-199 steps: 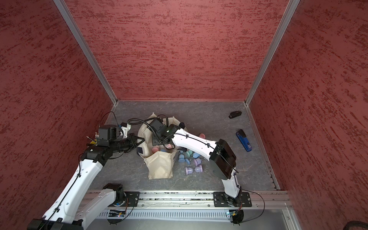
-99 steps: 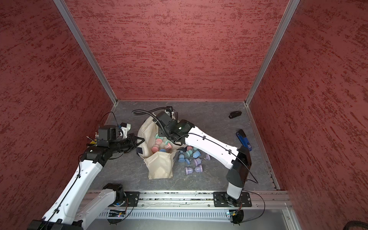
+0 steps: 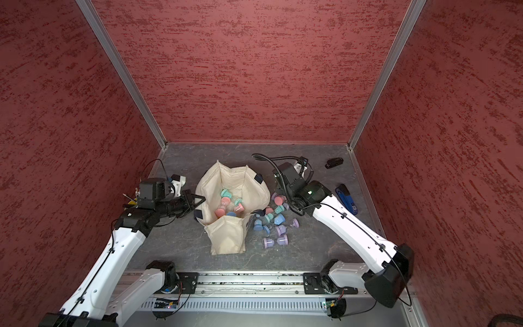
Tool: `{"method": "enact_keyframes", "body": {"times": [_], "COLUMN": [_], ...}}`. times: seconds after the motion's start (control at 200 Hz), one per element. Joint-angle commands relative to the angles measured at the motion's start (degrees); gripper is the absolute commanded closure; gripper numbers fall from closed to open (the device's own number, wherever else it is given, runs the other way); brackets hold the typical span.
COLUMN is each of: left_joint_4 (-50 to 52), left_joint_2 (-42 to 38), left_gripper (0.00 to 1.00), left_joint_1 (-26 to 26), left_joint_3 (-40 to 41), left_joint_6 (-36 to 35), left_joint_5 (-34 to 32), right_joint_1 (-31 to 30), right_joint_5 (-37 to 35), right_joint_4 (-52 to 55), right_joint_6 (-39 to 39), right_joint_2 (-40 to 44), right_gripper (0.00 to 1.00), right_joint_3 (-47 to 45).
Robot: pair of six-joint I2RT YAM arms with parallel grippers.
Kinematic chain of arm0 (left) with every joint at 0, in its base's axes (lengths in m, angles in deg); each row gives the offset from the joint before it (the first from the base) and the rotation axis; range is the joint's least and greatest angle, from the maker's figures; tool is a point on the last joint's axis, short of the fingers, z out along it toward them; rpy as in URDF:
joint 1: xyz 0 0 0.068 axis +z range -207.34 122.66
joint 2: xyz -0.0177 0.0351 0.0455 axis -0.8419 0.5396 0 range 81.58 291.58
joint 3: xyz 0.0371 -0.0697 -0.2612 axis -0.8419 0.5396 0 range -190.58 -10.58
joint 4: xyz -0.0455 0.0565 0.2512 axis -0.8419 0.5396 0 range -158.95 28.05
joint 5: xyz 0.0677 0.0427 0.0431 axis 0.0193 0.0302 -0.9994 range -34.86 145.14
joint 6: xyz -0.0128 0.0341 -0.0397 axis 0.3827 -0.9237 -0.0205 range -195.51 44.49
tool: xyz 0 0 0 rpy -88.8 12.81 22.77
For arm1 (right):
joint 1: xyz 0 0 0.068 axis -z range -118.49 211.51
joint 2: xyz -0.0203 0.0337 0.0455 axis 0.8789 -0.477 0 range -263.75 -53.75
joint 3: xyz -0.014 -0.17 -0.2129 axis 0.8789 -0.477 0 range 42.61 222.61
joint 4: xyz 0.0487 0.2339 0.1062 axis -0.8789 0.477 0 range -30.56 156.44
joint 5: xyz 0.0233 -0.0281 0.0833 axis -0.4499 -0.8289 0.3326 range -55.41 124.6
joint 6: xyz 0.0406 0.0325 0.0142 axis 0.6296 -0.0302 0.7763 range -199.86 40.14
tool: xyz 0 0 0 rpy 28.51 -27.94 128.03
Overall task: Put the hourglass into the canvas bag
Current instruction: Pick up the hourglass from the center of the board.
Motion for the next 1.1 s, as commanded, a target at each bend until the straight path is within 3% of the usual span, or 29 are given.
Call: {"method": "enact_keyframes", "body": {"times": [0.0,0.135,0.536,1.097], "left_joint_4": [-0.8,-0.6,-0.4,-0.2], "left_joint_2": [-1.2,-1.4,-1.6,-1.8], "left_gripper": [1.0,1.0,1.0,1.0], "left_joint_1": [0.5,0.5,0.7,1.5], "left_joint_3": [0.4,0.3,0.2,0.4], "left_joint_6": [-0.6,-0.8,-1.3,-1.9], "left_joint_5": [0.6,0.7,1.0,1.3], "right_joint_1": [3.7,6.7,8.2,8.3], "right_joint_5": [7.0,11.2,11.9,14.5], "right_joint_4": [-5.2,-10.5,-15.4,-19.2], "right_joint_6": [1.8,1.7,2.7,4.4], "right_joint_2": [1.1,-0.7,-10.9,-19.2], "right_gripper": [0.41,0.41,0.31,0.36], "right_joint_3": [-5.0,-9.0,-8.9,-8.1]}}
